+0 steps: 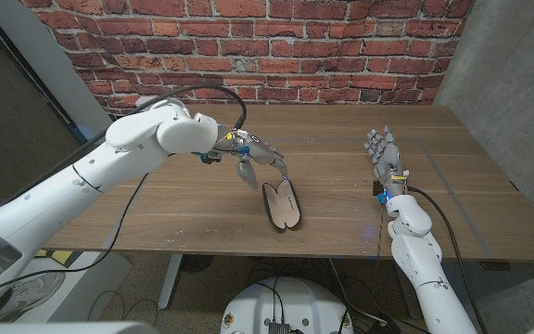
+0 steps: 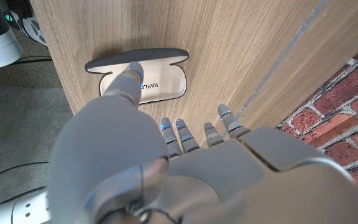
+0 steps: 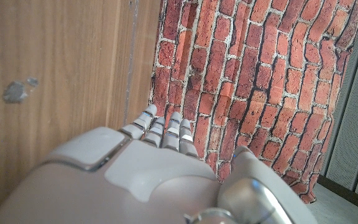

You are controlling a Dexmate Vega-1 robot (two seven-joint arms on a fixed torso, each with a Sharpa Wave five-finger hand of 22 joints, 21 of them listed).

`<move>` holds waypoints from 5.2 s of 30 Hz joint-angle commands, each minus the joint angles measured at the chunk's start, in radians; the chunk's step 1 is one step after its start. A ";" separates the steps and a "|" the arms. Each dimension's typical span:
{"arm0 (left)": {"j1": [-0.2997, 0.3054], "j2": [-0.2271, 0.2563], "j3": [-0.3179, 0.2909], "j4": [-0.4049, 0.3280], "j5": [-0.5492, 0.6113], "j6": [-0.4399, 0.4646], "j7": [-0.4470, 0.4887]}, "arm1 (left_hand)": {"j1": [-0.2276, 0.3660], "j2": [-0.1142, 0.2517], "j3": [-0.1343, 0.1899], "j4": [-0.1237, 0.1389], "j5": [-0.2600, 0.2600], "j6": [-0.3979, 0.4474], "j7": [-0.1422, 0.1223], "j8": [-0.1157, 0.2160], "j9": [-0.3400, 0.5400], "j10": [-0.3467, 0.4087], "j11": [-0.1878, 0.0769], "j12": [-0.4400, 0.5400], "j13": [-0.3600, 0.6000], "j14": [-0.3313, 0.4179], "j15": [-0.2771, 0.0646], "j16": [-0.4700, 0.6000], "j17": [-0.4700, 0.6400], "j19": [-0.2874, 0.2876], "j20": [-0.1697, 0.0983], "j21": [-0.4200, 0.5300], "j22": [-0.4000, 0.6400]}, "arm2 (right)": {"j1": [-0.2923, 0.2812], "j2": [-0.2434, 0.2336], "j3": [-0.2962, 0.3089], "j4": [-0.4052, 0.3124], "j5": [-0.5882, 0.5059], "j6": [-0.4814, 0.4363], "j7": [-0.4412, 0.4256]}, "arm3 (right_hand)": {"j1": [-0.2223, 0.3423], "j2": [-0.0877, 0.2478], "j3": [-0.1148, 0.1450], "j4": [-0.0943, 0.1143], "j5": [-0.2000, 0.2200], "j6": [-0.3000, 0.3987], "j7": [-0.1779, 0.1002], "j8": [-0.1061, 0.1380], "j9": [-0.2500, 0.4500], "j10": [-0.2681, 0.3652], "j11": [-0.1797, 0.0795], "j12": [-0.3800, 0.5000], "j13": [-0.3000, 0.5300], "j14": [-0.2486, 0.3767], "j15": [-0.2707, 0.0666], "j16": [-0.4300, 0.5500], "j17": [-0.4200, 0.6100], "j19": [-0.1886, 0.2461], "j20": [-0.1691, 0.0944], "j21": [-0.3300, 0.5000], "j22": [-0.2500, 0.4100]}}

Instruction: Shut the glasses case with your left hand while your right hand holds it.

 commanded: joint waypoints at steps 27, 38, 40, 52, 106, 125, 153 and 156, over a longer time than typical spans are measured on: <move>0.043 -0.026 0.095 0.002 0.316 -0.160 0.080 | 0.008 0.019 -0.025 0.017 -0.010 0.066 0.004 0.052 0.030 0.052 -0.010 0.018 0.040 0.038 -0.028 0.014 0.014 0.020 -0.006 -0.011 0.002 | 0.009 0.003 0.005 0.043 0.010 0.011 -0.002 | -0.014 0.003 0.002 0.007 0.010 0.009 0.001 0.001 0.005 0.015 0.005 0.003 0.002 0.011 0.003 0.000 0.004 0.012 -0.021 -0.008 0.002; 0.043 -0.030 0.111 0.018 0.336 -0.176 0.100 | 0.014 0.028 -0.034 0.019 -0.013 0.139 0.009 0.094 0.040 0.121 -0.013 0.040 0.058 0.093 -0.075 0.032 0.020 0.032 -0.007 -0.016 0.002 | 0.011 0.005 0.006 0.054 0.015 0.016 -0.001 | -0.014 0.002 0.002 0.007 0.011 0.009 0.001 0.001 0.005 0.017 0.006 0.003 0.002 0.011 0.002 0.000 0.004 0.013 -0.020 -0.010 0.002; 0.045 -0.027 0.114 0.018 0.344 -0.181 0.106 | 0.016 0.028 -0.035 0.019 -0.014 0.156 0.008 0.103 0.042 0.142 -0.012 0.049 0.062 0.103 -0.084 0.035 0.022 0.038 -0.009 -0.016 0.002 | 0.010 0.004 0.007 0.055 0.015 0.016 -0.002 | -0.014 0.002 0.002 0.007 0.011 0.009 0.001 0.001 0.005 0.017 0.005 0.002 0.002 0.011 0.002 -0.001 0.004 0.013 -0.021 -0.010 0.002; 0.067 -0.005 0.122 0.018 0.409 -0.201 0.179 | 0.035 0.040 -0.041 0.014 -0.018 0.268 0.021 0.167 0.050 0.234 -0.016 0.103 0.095 0.176 -0.118 0.052 0.047 0.058 -0.017 -0.022 0.001 | 0.009 0.002 0.004 0.057 0.014 0.014 -0.002 | -0.013 0.002 0.002 0.006 0.011 0.009 0.002 0.000 0.005 0.017 0.005 0.001 0.002 0.013 0.002 -0.001 0.004 0.014 -0.020 -0.013 0.002; 0.161 0.076 0.071 0.111 0.418 -0.167 0.784 | 0.252 0.120 -0.022 -0.022 -0.042 0.820 0.126 0.408 -0.055 0.858 -0.001 0.448 0.208 0.760 -0.235 0.250 0.328 0.221 -0.092 0.038 0.018 | 0.016 0.000 0.006 0.059 -0.020 0.019 -0.033 | 0.001 -0.002 0.004 -0.005 0.014 0.011 0.003 -0.001 0.005 0.025 0.006 -0.001 0.002 0.021 0.003 -0.003 0.003 0.027 -0.018 -0.024 0.002; 0.267 0.067 -0.017 0.120 0.480 -0.008 1.145 | 0.272 0.116 -0.031 -0.021 -0.048 0.832 0.128 0.402 -0.057 0.871 0.000 0.442 0.205 0.763 -0.234 0.250 0.359 0.222 -0.091 0.048 0.020 | 0.010 -0.032 -0.003 0.013 -0.046 -0.056 -0.042 | 0.036 -0.025 0.005 -0.039 0.009 0.019 0.008 0.003 0.006 0.039 0.025 0.000 0.002 0.057 0.021 0.004 0.003 0.065 0.012 -0.025 0.001; 0.184 0.002 0.065 0.211 0.496 0.067 1.335 | 0.285 0.116 -0.041 -0.015 -0.048 0.838 0.125 0.392 -0.060 0.875 0.000 0.433 0.208 0.763 -0.235 0.241 0.388 0.223 -0.092 0.059 0.020 | 0.000 -0.211 -0.051 -0.168 -0.043 -0.304 0.123 | 0.098 -0.162 -0.055 -0.144 -0.011 0.137 0.077 0.020 0.011 0.217 0.106 0.042 0.009 0.310 0.078 0.035 0.012 0.316 0.080 0.018 0.006; 0.177 -0.005 0.072 0.218 0.490 0.073 1.342 | 0.286 0.116 -0.042 -0.014 -0.048 0.839 0.123 0.392 -0.057 0.874 0.000 0.433 0.211 0.764 -0.235 0.239 0.392 0.223 -0.093 0.061 0.019 | 0.003 -0.232 -0.058 -0.177 -0.038 -0.321 0.149 | 0.091 -0.174 -0.065 -0.143 -0.009 0.144 0.083 0.020 0.011 0.224 0.113 0.043 0.009 0.326 0.078 0.037 0.013 0.331 0.083 0.021 0.006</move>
